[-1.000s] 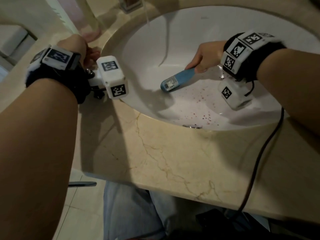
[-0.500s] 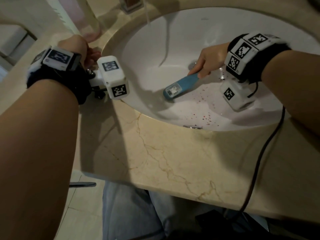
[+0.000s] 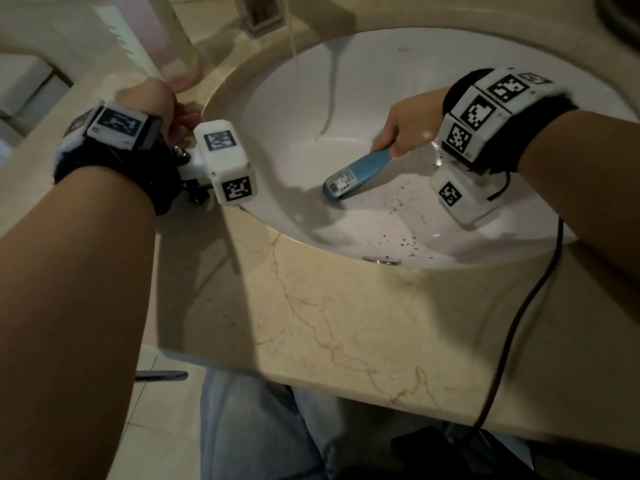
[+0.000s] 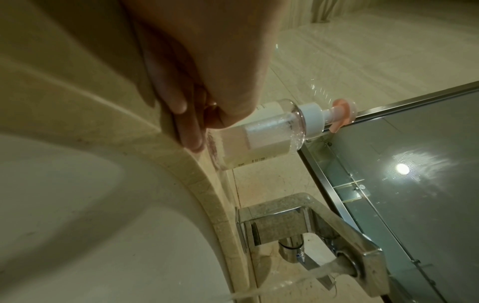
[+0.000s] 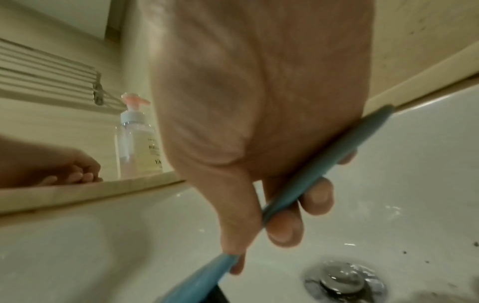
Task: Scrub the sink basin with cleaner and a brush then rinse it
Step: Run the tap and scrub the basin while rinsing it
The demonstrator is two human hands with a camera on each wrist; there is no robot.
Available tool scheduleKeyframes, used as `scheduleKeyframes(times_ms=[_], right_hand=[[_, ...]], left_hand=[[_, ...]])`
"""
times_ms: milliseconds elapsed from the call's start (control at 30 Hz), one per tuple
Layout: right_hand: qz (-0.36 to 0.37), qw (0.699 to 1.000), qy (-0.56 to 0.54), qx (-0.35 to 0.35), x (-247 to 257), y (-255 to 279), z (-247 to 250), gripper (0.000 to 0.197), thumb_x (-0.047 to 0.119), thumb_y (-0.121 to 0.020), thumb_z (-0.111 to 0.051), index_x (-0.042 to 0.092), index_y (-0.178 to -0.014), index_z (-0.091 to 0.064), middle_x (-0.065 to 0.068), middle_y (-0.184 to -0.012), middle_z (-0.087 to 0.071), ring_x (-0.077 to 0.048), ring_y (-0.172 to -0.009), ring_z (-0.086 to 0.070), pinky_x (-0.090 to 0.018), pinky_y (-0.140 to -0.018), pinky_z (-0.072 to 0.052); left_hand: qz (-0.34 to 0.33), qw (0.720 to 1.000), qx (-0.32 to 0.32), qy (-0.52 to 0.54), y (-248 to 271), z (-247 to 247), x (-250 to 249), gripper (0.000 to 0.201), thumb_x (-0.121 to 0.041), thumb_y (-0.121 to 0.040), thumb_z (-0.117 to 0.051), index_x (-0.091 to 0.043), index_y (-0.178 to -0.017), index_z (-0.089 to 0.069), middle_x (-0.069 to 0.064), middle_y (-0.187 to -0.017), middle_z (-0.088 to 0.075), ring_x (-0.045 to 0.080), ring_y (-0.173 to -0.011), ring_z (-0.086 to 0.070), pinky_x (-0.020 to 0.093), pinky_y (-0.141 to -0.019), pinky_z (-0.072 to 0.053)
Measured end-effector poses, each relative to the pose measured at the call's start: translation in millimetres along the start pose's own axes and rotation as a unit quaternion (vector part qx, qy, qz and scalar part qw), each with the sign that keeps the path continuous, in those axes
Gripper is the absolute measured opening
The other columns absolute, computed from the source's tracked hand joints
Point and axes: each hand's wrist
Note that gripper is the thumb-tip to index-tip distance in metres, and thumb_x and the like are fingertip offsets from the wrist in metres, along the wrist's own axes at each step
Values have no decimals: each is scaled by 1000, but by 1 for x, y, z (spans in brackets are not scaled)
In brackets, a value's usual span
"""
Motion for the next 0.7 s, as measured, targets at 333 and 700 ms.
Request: scheduleKeyframes(times_ms=[333,700], right_hand=[[-1,974,-112,198,1,21,-5,37,1,-89,-56,22,-119,-65,1,-74,-59,-9,-71,-46,-16,-67,-37],[-8,997,-77,0,-23,9,-13,38,8,-90,-56,24,-124,-61,9,-73,-57,-6,-59,-45,-10,-56,-37]], left_hand=[[7,1000,-6,25,0,0,2,36,-8,-96,-32,-17,-61,-36,-9,-22,-37,5,-20,-36,16,-31,-27],[21,997,-22,65,-12,1,6,29,-12,-94,-38,-11,-67,-47,-7,-29,-50,3,-24,-42,16,-40,-34]])
Point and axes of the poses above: each hand's wrist, its own y-axis away from the middle knuckle, its own z-axis out of the back of the hand, x = y × z
